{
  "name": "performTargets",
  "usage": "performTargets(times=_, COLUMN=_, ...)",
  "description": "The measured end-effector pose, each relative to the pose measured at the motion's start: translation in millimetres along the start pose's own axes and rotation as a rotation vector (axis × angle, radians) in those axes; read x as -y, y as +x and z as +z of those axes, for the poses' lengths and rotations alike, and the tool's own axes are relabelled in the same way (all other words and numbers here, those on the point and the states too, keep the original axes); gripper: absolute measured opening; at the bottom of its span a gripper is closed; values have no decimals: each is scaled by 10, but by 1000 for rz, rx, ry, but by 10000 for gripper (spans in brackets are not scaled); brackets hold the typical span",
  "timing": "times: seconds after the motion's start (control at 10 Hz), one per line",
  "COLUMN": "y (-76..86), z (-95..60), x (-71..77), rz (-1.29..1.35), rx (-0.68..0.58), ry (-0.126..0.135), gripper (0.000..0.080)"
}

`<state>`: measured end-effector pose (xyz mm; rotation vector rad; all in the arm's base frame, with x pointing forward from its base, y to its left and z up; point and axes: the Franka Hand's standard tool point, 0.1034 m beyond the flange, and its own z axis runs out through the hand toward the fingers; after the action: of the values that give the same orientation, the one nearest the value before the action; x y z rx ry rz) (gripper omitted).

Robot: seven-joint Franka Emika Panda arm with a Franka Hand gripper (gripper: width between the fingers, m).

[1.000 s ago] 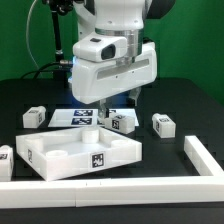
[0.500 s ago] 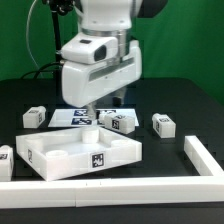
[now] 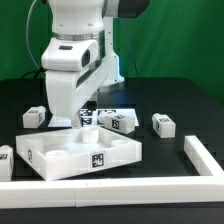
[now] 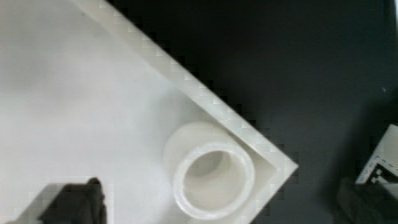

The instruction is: Assemble one leg

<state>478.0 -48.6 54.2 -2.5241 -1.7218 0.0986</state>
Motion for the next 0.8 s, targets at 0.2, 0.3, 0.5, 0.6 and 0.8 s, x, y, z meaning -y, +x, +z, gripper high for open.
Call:
performTargets(times=0.2, y=-28, z=10, x=-19, rz=-50, rx=-2, ry=-6, gripper=649)
performTargets(times=0.3, y=-149, z=47, x=-90, rz=-181, rx=-14, ry=-15, gripper=649)
performTargets(times=0.5, y=-343, z=104, x=-306, rz=-321, rx=-28, ry=5, gripper=649)
performTargets(times=0.6, y=-400, z=139, x=-369, rz=-356, rx=-33, ry=2, gripper=649)
performTargets(times=0.8, y=-493, z=228, x=-334, rz=-345, rx=-35, ry=19, gripper=649)
